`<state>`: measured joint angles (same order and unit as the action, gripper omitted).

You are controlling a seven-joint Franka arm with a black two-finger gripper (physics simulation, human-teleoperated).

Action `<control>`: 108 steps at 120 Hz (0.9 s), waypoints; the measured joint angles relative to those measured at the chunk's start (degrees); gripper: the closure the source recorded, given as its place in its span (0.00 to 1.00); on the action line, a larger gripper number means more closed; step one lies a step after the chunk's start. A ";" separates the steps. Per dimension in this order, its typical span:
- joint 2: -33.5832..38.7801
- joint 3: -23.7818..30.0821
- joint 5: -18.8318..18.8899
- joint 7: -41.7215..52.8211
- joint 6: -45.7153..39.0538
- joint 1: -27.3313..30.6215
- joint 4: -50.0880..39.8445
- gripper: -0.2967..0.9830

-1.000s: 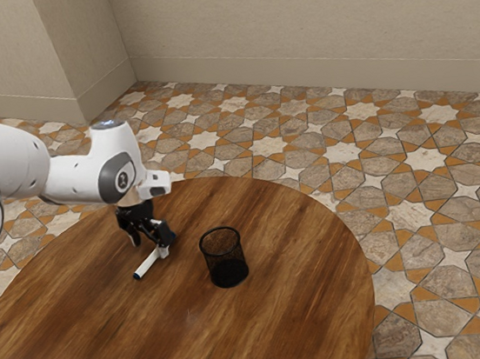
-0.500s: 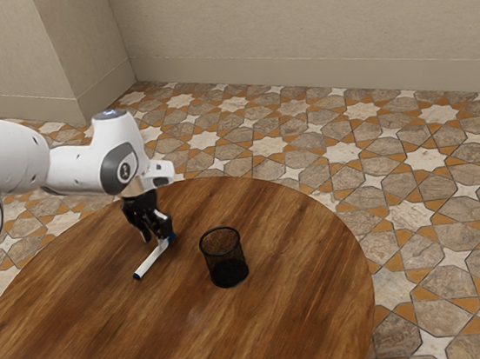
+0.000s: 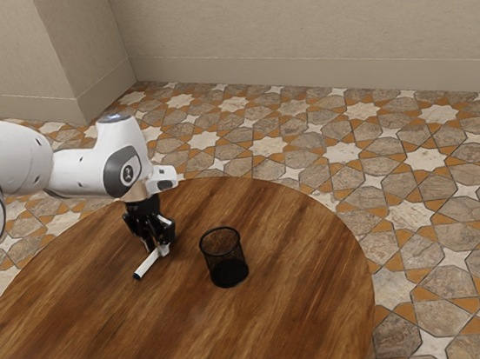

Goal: Put the marker into the pen holder.

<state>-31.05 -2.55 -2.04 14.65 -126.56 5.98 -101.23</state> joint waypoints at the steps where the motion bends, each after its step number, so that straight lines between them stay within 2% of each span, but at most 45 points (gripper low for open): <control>1: -0.02 0.00 0.00 -0.06 0.00 0.00 0.01 0.61; 55: -2.17 0.35 -0.07 -2.39 -0.49 0.05 2.79 0.63; 77: -2.47 0.69 -0.45 -3.19 -0.55 0.09 2.97 0.71; 96: -2.45 0.80 -0.60 -3.92 -0.61 0.11 2.96 0.70; 108: -2.11 1.02 -0.42 -4.37 -0.66 0.03 2.95 0.80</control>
<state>-33.16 -1.53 -2.45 10.29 -127.22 6.01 -98.28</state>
